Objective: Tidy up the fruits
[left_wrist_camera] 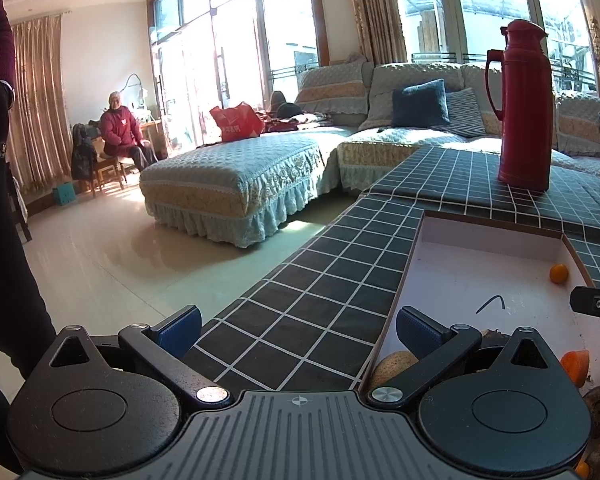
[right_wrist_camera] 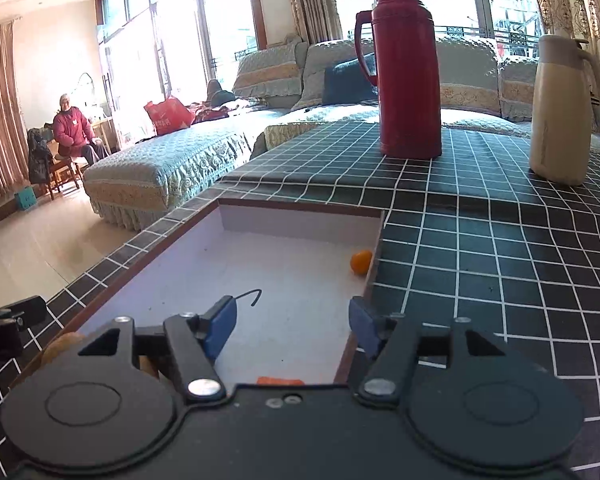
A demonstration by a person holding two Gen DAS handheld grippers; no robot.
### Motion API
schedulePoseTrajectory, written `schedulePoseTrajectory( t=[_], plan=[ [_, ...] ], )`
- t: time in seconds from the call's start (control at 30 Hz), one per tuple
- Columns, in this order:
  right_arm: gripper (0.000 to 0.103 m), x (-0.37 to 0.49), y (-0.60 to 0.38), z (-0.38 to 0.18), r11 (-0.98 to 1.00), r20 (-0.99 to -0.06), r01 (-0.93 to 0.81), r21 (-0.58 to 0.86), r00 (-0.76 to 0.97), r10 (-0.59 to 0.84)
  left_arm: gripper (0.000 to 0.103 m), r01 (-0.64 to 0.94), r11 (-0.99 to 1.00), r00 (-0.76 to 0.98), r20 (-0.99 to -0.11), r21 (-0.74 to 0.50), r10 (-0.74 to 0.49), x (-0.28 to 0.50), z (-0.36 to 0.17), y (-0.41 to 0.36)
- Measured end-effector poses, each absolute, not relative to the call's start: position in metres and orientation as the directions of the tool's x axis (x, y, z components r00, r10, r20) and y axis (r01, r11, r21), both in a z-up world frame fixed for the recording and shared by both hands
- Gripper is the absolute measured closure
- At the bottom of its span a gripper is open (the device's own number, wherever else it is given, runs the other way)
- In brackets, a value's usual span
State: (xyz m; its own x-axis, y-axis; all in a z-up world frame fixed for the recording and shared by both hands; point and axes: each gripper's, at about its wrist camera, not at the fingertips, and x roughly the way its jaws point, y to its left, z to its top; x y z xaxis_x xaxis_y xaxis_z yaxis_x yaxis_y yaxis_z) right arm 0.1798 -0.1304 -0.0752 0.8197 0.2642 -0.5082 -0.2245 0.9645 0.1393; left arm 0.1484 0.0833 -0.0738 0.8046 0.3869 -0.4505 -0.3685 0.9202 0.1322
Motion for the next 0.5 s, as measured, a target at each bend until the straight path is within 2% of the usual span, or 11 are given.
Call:
schedulePoseTrajectory(
  t=[0.13, 0.27, 0.43, 0.5],
  plan=[
    [0.042, 0.178, -0.15, -0.066, 0.961, -0.465, -0.19, 0.201, 0.845, 0.264, 0.0, -0.365, 0.923, 0.802, -0.463, 0.122, 0.378, 0.149, -0.075, 0.085],
    [0.04, 0.176, -0.166, -0.059, 0.97, -0.446, -0.133, 0.205, 0.869, 0.213, 0.0, -0.356, 0.925, 0.809, -0.452, 0.134, 0.377, 0.149, -0.076, 0.083],
    [0.027, 0.166, -0.17, -0.062, 0.988, -0.464, -0.059, 0.142, 0.878, 0.119, 0.0, -0.343, 0.93, 0.806, -0.466, 0.133, 0.365, 0.152, -0.076, 0.076],
    [0.026, 0.161, -0.171, -0.064, 0.99, -0.472, -0.05, 0.133, 0.875, 0.108, 0.0, -0.334, 0.932, 0.809, -0.466, 0.138, 0.359, 0.152, -0.077, 0.071]
  ],
)
